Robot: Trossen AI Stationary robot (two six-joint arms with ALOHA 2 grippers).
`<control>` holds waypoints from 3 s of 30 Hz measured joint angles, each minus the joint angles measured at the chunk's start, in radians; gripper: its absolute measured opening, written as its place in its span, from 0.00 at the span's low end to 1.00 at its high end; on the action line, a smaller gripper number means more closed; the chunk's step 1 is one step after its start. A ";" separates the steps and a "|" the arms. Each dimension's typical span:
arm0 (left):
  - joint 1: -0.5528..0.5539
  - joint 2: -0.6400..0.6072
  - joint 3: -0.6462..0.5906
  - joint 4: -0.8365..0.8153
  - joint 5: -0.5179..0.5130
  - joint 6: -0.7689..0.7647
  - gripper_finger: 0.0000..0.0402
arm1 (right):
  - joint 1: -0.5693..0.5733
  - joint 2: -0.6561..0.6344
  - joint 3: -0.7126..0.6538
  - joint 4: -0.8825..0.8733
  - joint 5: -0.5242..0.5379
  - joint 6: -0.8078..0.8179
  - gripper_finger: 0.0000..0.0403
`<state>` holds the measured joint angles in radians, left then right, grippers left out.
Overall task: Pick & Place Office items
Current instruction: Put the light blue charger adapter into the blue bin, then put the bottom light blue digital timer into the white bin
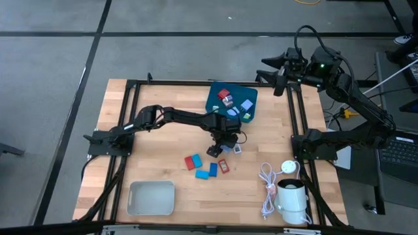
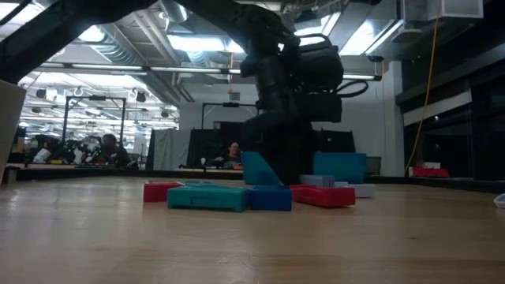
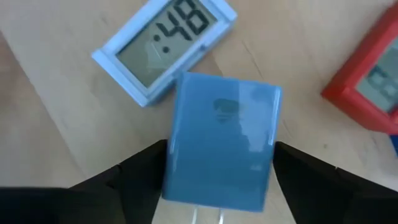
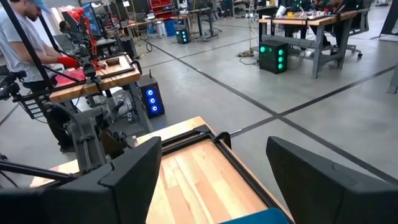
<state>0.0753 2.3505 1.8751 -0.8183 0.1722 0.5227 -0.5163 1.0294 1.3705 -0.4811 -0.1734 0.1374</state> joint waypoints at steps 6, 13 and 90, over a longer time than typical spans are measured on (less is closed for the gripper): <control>-0.001 0.015 0.004 -0.003 -0.018 -0.077 0.57 | 0.000 0.000 0.000 -0.009 -0.001 -0.003 0.74; 0.027 0.026 0.086 -0.051 -0.024 -0.144 0.53 | 0.000 0.000 0.000 0.004 -0.001 -0.018 0.74; 0.346 -0.630 0.148 0.538 0.078 -0.617 0.63 | -0.021 -0.359 -0.376 0.365 -0.001 0.222 0.74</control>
<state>0.4210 1.7207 2.0232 -0.2799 0.2497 -0.0946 -0.5375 0.6703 0.9946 -0.1158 -0.1747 0.3590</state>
